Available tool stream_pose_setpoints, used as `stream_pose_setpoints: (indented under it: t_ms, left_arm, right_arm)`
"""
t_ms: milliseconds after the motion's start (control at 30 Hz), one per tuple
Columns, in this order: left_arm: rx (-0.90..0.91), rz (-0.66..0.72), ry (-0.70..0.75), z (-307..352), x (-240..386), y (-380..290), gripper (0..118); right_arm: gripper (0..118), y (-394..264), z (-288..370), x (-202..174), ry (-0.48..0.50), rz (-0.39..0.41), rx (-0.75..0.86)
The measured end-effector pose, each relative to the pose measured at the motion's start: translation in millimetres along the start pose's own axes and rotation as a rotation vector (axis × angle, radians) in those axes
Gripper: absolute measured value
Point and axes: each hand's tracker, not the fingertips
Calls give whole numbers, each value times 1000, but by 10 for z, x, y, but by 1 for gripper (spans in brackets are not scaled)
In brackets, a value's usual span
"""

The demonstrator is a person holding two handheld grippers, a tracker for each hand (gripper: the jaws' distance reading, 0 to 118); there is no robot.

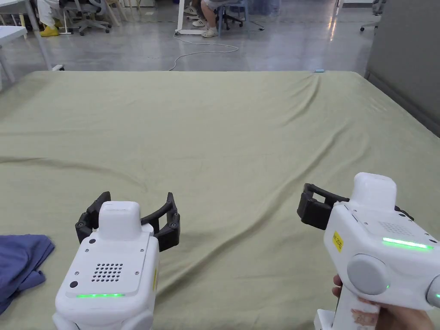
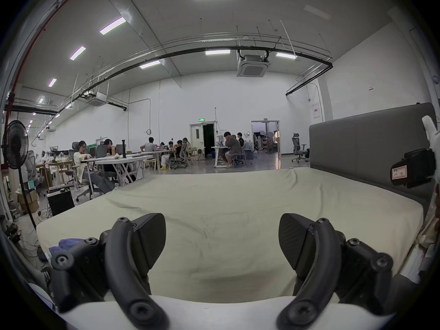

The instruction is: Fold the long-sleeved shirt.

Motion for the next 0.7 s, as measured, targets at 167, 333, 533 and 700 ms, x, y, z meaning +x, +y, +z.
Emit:
stream_pose_setpoints:
  t_ms: [167, 333, 533, 700]
  left_arm:
    - [-1, -6, 0, 9, 0, -3, 99]
    - [-5, -2, 2, 5, -2, -8, 99]
    - [-9, 1, 2, 14, -7, -24, 99]
    - [-10, 3, 7, 24, -17, -28, 99]
  right_arm:
    - [107, -7, 74, -13, 60, 76, -25]
    - [108, -131, 46, -38, 22, 201, 25]
    - [109, -290, 76, 128, 253, 160, 254]
    - [109, -356, 7, 37, 80, 230, 209]
